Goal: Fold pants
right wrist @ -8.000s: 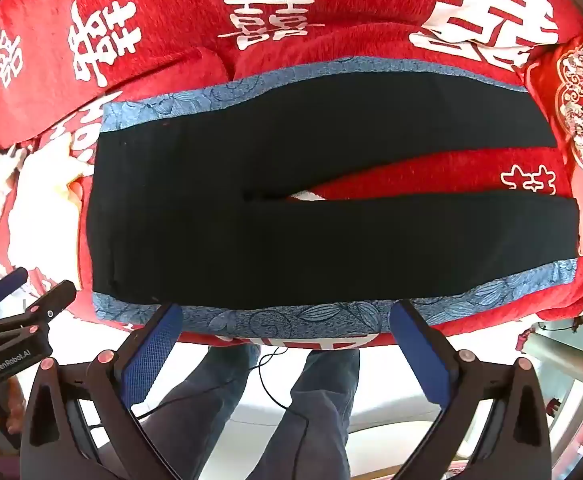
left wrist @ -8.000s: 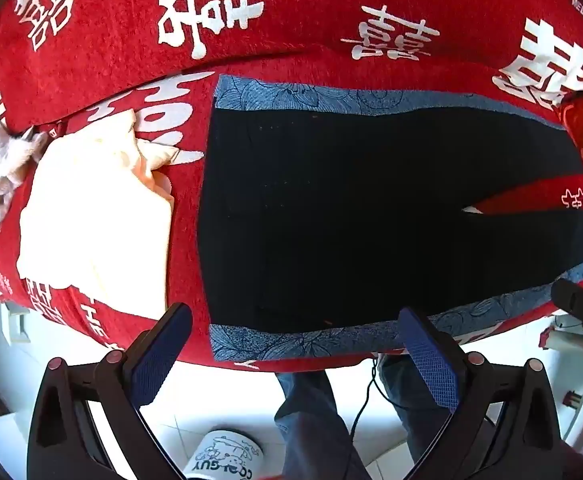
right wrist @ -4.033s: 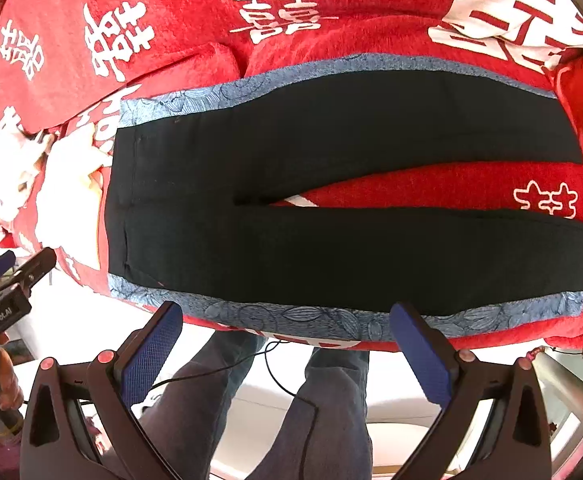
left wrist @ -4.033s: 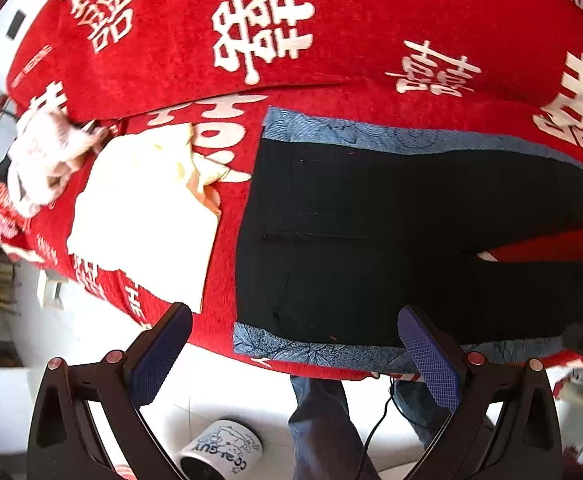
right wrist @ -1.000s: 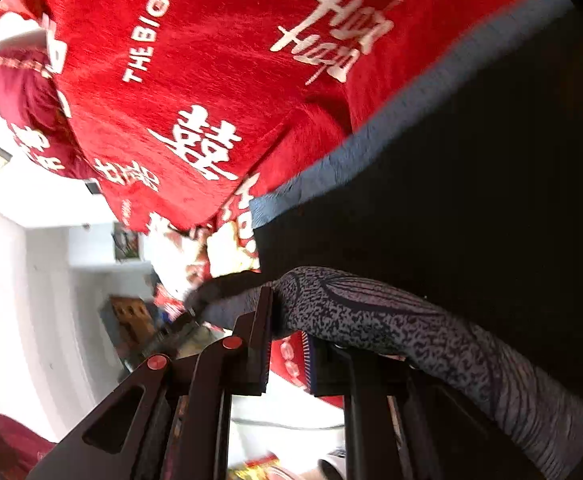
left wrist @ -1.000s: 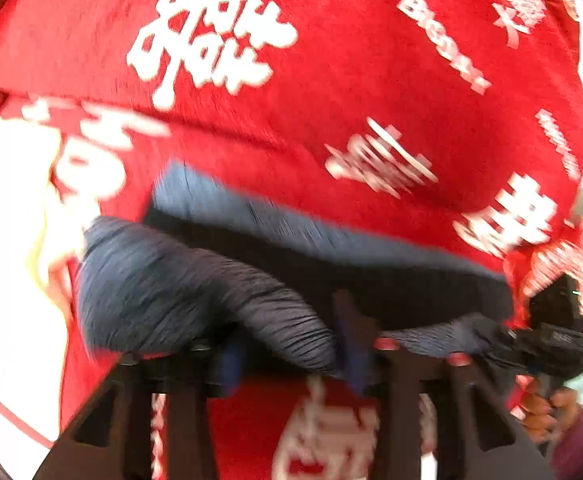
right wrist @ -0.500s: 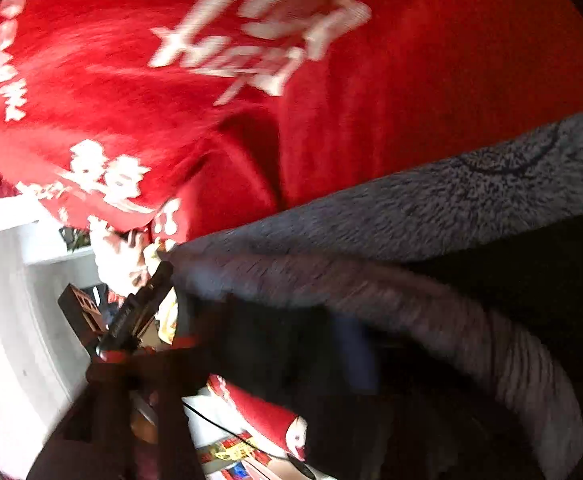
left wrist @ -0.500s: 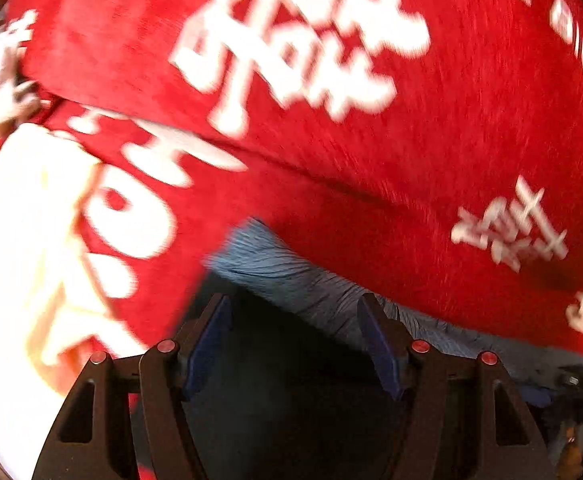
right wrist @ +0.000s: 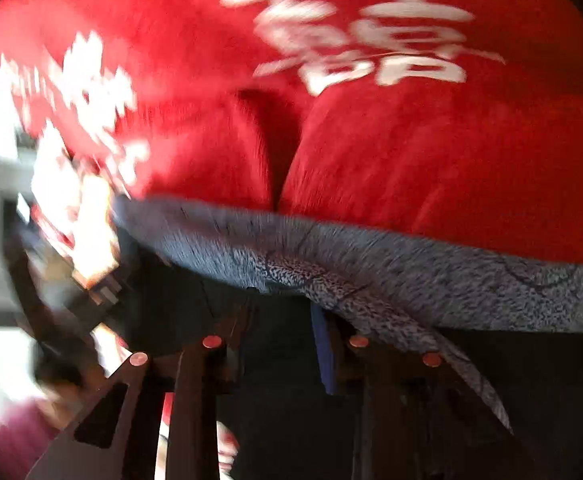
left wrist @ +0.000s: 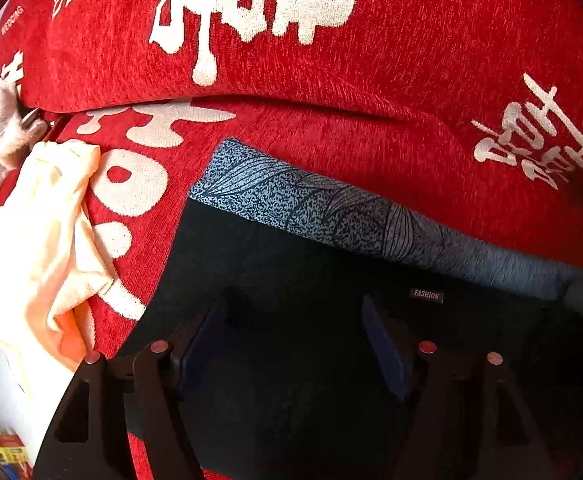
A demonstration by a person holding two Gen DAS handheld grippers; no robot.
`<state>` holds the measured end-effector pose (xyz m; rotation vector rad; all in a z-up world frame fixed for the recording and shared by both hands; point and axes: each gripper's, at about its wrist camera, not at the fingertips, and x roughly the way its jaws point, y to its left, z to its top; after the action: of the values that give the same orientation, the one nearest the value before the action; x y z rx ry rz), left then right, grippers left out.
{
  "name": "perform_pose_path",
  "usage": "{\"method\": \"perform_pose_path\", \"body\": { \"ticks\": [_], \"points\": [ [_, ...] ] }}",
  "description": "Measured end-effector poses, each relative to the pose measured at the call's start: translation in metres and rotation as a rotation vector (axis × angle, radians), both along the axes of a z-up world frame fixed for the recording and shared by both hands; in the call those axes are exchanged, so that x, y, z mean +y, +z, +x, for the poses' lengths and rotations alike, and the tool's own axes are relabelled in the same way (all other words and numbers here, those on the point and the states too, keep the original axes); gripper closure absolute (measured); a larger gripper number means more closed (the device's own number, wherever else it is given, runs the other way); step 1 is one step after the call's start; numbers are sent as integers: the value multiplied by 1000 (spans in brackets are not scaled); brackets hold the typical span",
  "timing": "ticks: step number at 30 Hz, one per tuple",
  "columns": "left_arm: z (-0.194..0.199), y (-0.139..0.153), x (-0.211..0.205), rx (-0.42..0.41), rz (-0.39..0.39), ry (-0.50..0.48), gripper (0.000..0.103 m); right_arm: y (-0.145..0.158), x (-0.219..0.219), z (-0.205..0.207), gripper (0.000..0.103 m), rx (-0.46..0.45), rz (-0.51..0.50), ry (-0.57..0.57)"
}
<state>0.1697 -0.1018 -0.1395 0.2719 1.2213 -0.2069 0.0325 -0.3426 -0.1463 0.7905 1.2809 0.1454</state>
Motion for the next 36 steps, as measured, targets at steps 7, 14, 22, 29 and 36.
{"method": "perform_pose_path", "body": {
  "ticks": [7, 14, 22, 29, 36],
  "points": [
    [-23, 35, 6, 41, -7, -58, 31, 48, -76, -67, 55, -78, 41, -282],
    [-105, 61, -40, 123, -138, -314, 31, 75, -69, -224, 43, -109, 92, -435],
    [-219, 57, -118, 296, -268, -536, 31, 62, -42, -417, 43, -14, 23, -739],
    [-271, 37, -186, 368, -295, -627, 31, 31, -58, -522, 42, 69, -79, -875],
    [-298, 8, -236, 411, -282, -623, 29, -15, -84, -556, 41, 38, 70, -870]
  ]
}}
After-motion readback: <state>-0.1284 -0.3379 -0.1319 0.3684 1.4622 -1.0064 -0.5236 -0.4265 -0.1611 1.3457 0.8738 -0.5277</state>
